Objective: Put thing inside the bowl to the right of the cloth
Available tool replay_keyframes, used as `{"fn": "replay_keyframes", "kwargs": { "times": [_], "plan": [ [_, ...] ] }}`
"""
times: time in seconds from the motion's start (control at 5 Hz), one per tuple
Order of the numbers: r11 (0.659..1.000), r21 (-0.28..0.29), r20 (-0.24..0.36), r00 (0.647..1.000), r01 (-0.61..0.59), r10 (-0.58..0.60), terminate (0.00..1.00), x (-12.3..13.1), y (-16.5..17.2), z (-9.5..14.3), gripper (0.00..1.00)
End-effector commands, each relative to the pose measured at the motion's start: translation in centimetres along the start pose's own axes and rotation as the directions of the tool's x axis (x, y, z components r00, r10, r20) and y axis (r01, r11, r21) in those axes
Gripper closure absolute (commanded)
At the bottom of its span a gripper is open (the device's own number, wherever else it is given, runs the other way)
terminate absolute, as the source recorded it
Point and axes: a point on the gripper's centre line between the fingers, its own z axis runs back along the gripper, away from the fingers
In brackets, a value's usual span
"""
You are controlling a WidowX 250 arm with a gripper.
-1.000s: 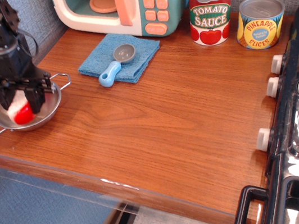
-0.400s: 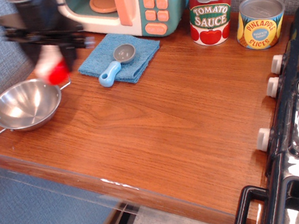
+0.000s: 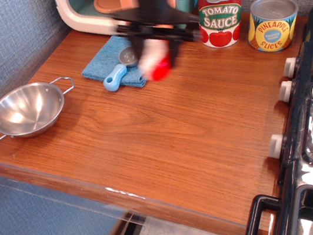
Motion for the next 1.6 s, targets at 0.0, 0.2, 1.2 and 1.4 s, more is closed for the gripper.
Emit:
{"fn": "replay_keyframes", "kwargs": {
  "times": [0.0,0.2,1.2,1.4],
  "plan": [
    [0.999,0.049,0.024,1.000,0.005,-0.007,0.00,2.8,-4.6,-1.0,1.00],
    [0.999,0.039,0.044,0.999,0.028,-0.030,0.00,3.3,-4.8,-2.0,1.00],
    [0.994,-0.069,0.134,0.988,0.086,-0.076,0.00,3.0,-2.8,3.6,0.00],
    [0.996,-0.005,0.165,0.983,0.086,-0.084,0.00,-0.7,-1.0,7.7,0.00]
  ]
}}
